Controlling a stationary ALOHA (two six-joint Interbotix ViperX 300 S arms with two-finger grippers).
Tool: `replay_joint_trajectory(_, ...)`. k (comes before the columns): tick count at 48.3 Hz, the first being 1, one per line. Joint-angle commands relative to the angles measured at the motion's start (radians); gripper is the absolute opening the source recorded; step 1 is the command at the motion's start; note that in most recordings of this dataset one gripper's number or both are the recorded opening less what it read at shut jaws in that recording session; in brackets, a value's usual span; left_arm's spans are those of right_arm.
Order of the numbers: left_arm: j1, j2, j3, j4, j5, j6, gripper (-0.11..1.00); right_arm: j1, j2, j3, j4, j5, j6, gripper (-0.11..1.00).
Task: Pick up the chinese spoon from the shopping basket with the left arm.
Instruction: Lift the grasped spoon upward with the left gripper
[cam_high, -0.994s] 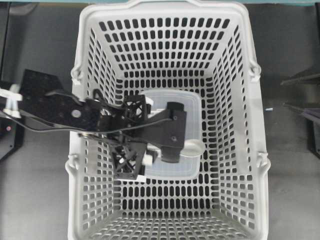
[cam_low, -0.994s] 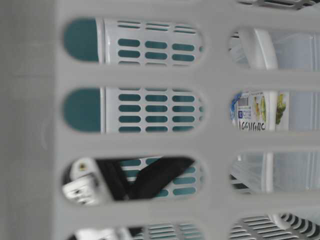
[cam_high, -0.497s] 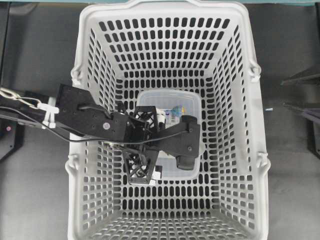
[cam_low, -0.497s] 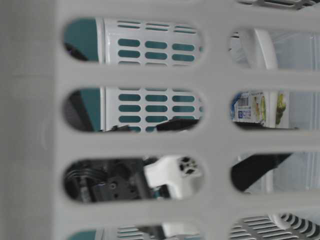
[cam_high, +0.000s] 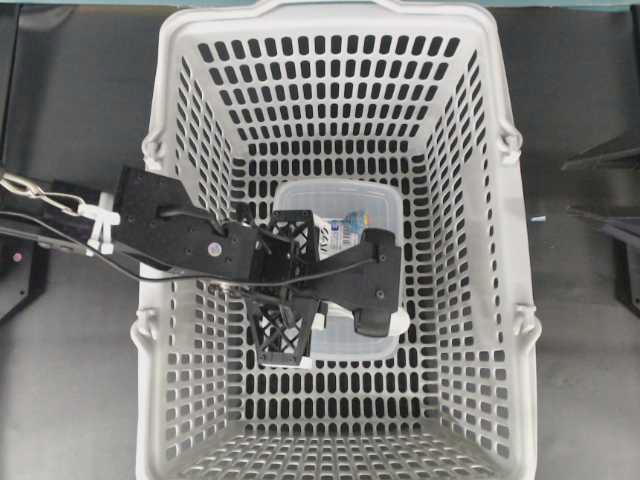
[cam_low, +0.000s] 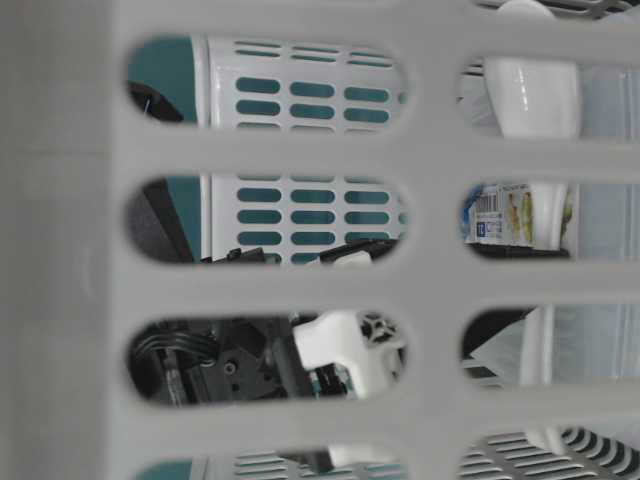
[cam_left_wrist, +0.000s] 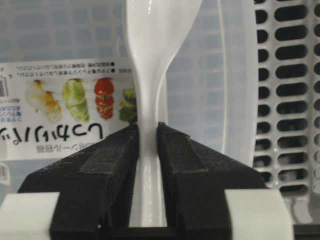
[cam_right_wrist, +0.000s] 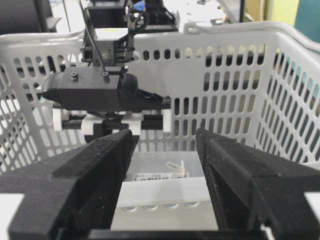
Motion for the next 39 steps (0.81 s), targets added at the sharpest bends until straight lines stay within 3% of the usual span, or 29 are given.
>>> replay_joint_trajectory(1,0.005,-0.043,-0.041,0.003,0.017,-0.002,0.12,-0.002,0.005,-0.012,0.003,-0.012,0.0,0.51)
replay_joint_trajectory(25,-0.015,-0.083,-0.414,0.003,0.428,-0.052,0.12,-0.002,0.0,-0.014,0.003,-0.015,0.0,0.52)
replay_joint_trajectory(39,-0.011,-0.083,-0.434,0.003,0.448,-0.051,0.12,-0.002,0.0,-0.012,0.003,-0.015,0.0,0.52)
